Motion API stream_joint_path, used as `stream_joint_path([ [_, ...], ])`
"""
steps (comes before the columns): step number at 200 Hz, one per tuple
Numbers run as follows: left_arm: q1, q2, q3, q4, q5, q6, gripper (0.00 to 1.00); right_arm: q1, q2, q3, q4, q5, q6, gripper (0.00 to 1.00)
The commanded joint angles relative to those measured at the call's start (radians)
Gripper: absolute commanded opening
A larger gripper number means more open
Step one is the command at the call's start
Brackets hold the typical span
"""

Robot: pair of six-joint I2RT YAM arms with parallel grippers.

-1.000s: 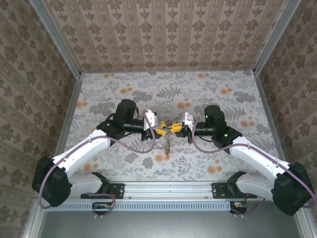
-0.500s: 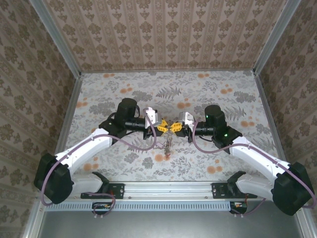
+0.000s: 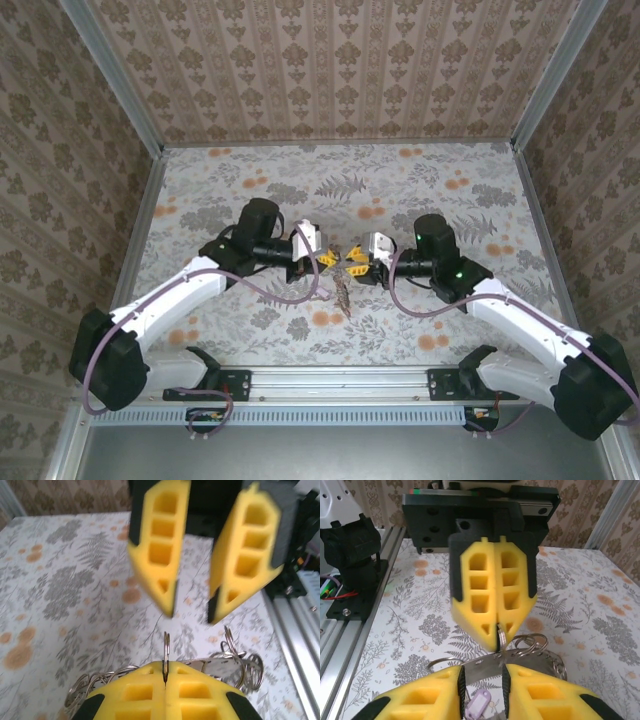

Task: Put the keys on the keyring

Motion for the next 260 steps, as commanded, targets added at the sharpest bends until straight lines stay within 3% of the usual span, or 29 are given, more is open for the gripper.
stream_joint_path([
  [1,-0.025,-0.036,0.104,-0.206,-0.153,0.147,0.00,0.012,-0.047,0.003,-0.062,0.049,-0.086,0.34],
  [43,-0.076,-0.073,0.177,-0.356,-0.270,0.278,0.00,0.082,-0.073,0.004,-0.034,0.145,-0.157,0.38],
  [117,-0.080,-0.172,0.234,-0.577,-0.460,0.431,0.00,0.131,-0.029,0.030,-0.017,0.171,-0.208,0.40],
  [160,-0.077,-0.224,0.230,-0.626,-0.398,0.479,0.00,0.229,0.053,0.105,0.005,0.204,-0.228,0.24],
  [198,-0.075,-0.237,0.218,-0.623,-0.385,0.490,0.00,0.278,0.124,0.143,0.055,0.237,-0.230,0.31],
  [260,-0.059,-0.234,0.204,-0.580,-0.299,0.448,0.00,0.331,0.192,0.163,0.118,0.298,-0.223,0.28],
])
